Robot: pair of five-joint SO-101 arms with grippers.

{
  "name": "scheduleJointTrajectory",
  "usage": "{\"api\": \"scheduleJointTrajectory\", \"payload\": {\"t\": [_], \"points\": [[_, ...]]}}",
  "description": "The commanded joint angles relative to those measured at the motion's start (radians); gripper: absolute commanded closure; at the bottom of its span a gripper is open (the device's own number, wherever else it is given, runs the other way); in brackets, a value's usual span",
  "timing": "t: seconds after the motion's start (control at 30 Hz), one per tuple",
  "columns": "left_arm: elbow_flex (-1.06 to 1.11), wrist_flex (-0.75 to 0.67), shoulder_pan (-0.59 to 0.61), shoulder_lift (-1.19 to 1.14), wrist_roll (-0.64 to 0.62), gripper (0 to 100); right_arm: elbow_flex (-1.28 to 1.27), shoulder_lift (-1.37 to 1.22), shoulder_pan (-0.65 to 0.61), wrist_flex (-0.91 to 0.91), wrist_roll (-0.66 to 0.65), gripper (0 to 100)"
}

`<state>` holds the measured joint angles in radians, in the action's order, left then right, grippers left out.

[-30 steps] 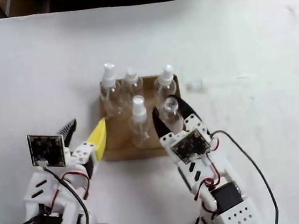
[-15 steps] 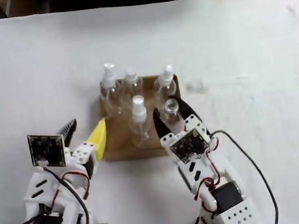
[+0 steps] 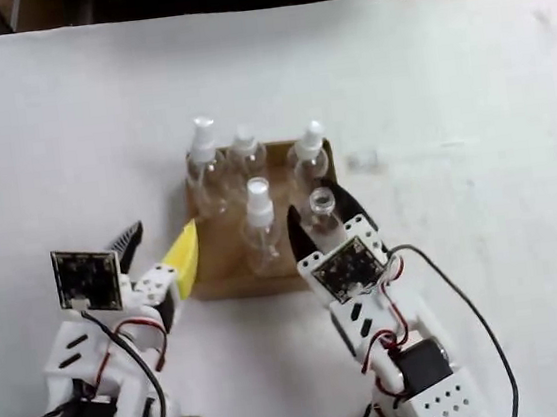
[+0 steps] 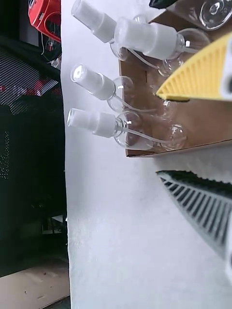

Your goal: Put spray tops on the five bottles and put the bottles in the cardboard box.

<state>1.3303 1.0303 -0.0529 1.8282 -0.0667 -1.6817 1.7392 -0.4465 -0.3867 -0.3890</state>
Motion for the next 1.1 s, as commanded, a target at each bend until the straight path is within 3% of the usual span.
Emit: {"api": "scheduleJointTrajectory", "payload": {"t": [0.0, 0.1, 0.63, 0.87, 0.97, 1.07], "points": [[-0.06, -0.003, 0.005, 0.002, 0.011, 78, -0.011, 0.004, -0.004, -0.028, -0.006, 81.7], [-0.06, -0.003, 0.005, 0.002, 0.011, 78, -0.011, 0.004, -0.025, -0.062, -0.006, 77.6], [-0.06, -0.003, 0.005, 0.002, 0.012, 78, 0.0, 0.013, -0.044, -0.125, -0.008, 77.2], [-0.06, -0.003, 0.005, 0.002, 0.012, 78, 0.167, 0.013, -0.041, -0.219, -0.005, 77.2], [-0.06, -0.003, 0.005, 0.002, 0.012, 78, 0.287, 0.013, 0.013, -0.248, 0.046, 77.2], [-0.06, -0.003, 0.005, 0.002, 0.012, 78, 0.496, 0.004, 0.173, -0.311, 0.169, 77.3]]}}
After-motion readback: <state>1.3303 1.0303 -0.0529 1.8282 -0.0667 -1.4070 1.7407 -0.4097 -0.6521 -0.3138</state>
